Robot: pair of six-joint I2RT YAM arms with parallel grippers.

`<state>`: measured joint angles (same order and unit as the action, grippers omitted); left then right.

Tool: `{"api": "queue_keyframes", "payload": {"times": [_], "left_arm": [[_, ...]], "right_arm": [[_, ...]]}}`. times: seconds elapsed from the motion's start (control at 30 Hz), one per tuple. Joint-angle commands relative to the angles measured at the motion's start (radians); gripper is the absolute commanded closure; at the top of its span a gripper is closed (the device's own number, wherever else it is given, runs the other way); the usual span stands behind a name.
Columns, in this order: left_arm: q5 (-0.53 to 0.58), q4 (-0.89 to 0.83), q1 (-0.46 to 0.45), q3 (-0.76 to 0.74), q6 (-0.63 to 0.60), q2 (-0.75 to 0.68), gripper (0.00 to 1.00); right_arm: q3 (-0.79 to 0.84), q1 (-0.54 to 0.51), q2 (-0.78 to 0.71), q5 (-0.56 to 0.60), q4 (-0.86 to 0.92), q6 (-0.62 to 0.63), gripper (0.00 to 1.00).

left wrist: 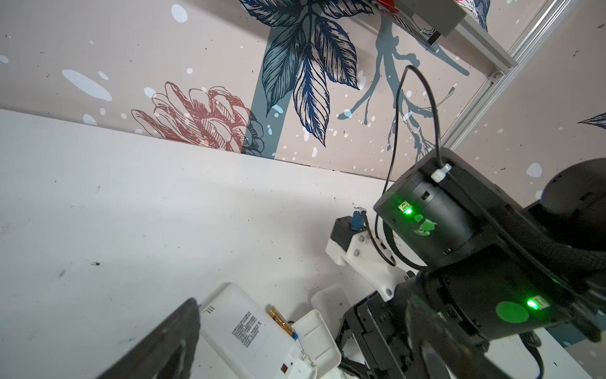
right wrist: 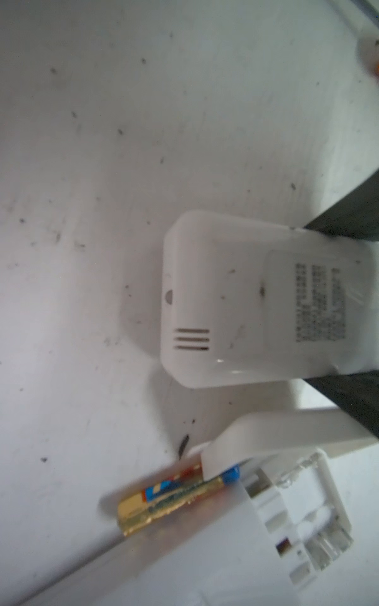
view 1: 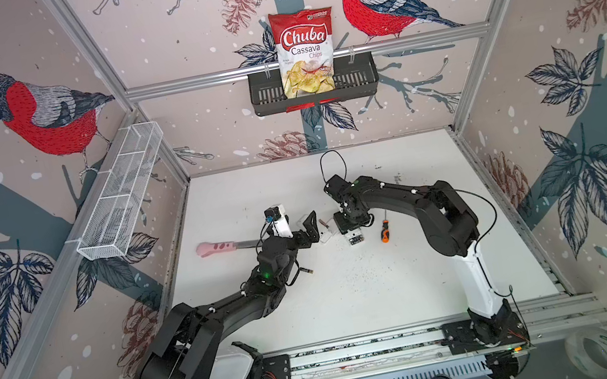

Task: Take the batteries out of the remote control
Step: 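Lower the display remote onto the table and open the right gripper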

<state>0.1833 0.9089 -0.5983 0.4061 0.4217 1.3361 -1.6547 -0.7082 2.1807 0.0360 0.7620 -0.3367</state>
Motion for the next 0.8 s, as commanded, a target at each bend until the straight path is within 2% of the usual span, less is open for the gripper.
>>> {"api": "queue_keyframes", "payload": {"times": [0.0, 0.2, 0.53, 0.77], "left_arm": [[0.001, 0.031, 0.002, 0.002, 0.002, 0.005, 0.04], [-0.001, 0.044, 0.002, 0.005, 0.009, 0.024, 0.03], [0.004, 0.023, 0.002, 0.011, 0.006, 0.01, 0.03], [0.003, 0.004, 0.002, 0.021, 0.006, -0.002, 0.03]], "right_arm": [[0.022, 0.009, -0.002, 0.022, 0.021, 0.014, 0.52], [0.031, 0.017, -0.012, 0.018, 0.014, 0.019, 0.49], [0.041, 0.017, -0.013, 0.02, -0.004, 0.034, 0.3], [0.043, 0.015, -0.072, 0.039, -0.017, 0.026, 0.28]]}}
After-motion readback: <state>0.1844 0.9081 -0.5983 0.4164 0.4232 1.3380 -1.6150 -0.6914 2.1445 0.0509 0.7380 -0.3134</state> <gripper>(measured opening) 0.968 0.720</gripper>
